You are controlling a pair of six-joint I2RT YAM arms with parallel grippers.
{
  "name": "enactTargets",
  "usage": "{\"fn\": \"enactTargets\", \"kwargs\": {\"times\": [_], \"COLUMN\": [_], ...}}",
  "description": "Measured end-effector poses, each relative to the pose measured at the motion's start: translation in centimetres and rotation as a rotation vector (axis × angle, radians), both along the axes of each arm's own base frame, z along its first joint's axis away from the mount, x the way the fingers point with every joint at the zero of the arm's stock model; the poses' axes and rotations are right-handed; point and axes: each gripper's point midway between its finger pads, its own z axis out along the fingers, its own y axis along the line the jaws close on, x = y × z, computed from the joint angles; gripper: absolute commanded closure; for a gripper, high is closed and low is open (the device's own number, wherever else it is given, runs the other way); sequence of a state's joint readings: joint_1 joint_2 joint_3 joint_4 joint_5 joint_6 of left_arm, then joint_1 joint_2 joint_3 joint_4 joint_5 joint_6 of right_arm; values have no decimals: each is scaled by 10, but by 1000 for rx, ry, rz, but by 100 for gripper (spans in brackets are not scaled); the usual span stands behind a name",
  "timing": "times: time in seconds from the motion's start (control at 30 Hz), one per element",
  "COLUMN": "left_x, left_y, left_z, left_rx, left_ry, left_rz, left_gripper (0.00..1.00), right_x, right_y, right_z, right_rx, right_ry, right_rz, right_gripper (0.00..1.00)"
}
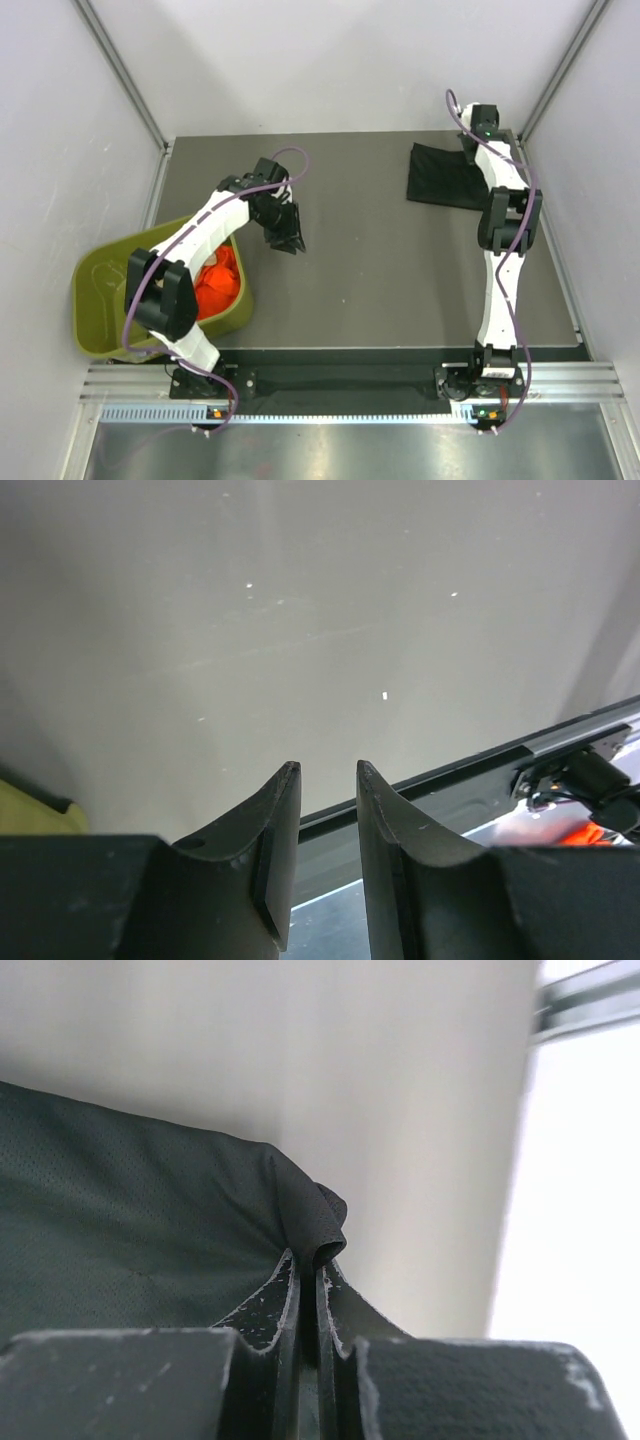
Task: Fold and stack the t-shirts
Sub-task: Neatly place the folded tshirt to the corner
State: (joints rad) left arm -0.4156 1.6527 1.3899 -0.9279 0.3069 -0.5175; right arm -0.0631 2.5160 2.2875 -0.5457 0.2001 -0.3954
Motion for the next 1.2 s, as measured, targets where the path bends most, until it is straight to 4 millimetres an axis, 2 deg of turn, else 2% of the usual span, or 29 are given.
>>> {"fn": "enactTargets", "kwargs": {"times": [0.2, 0.33, 0.57, 0.73, 0.93, 1.2], "left_x": [4, 16, 27, 32, 34, 35], "left_y": [13, 19, 30, 31, 31, 30], "left_z": [-8, -11, -14, -19, -19, -20], "left_rx": [29, 39, 42, 50, 54, 55], "left_ry": [20, 27, 39, 64, 74, 86], "left_rz": [8, 28, 66, 73, 73, 72], "left_gripper": [66, 66, 66, 66, 66, 66], "right_x": [25, 42, 61, 66, 68, 71], "right_y": [-24, -37, -56, -76, -102, -110], "right_z": [12, 22, 34, 40, 58, 66], "right_rx": [-141, -225, -348, -404, -459, -502], "right_ry": [-101, -174, -253, -284, -325, -337], "right_rz": [-7, -13, -10, -15, -15, 28], "right_gripper": [100, 100, 100, 100, 100, 100]}}
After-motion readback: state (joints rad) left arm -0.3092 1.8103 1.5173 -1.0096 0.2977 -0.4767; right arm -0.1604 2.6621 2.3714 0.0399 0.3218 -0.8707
